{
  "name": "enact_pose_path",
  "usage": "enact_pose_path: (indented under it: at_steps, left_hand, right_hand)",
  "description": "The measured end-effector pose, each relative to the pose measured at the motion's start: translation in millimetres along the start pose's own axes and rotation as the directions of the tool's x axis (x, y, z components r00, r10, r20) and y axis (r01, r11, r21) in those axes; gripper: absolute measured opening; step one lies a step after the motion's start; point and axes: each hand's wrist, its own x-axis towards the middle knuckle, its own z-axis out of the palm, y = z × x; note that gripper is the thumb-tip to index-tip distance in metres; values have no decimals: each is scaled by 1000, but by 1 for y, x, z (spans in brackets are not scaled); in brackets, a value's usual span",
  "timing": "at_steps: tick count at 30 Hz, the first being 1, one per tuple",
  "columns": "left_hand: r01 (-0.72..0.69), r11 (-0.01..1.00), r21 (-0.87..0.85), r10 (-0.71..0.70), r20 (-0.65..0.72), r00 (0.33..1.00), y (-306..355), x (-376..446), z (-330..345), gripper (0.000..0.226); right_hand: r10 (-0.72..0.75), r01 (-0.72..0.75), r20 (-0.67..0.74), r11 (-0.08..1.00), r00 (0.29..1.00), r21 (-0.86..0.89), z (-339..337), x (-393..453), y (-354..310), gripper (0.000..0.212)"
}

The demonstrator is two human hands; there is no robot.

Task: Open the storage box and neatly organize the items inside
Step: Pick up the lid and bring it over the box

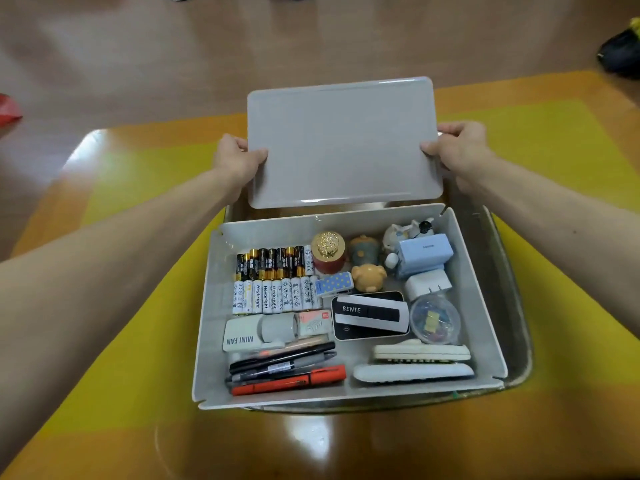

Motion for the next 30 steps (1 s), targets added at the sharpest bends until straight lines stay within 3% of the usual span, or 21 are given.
enact_pose_path:
  at_steps: [7,16,26,30]
  left_hand:
    - [-131,976,-171,100,-180,979,38,-25,-29,20]
    - [-154,961,-228,111,-191,975,67,-98,-90,18]
    - [-125,976,-176,102,-138,985,16,-192,-125,19]
    - [-94,989,-115,73,-171,983,-14,-223,-118,22]
  right_hand:
    - [-138,143,-60,984,989,108,-18,-34,-47,41]
    - [-255,252,-14,943,967,219,-55,-114,-83,22]
    - [-267,261,34,957,963,124,-72,-197,-40,13]
    - [-239,234,26,964,971,125,-76,-224,-8,24]
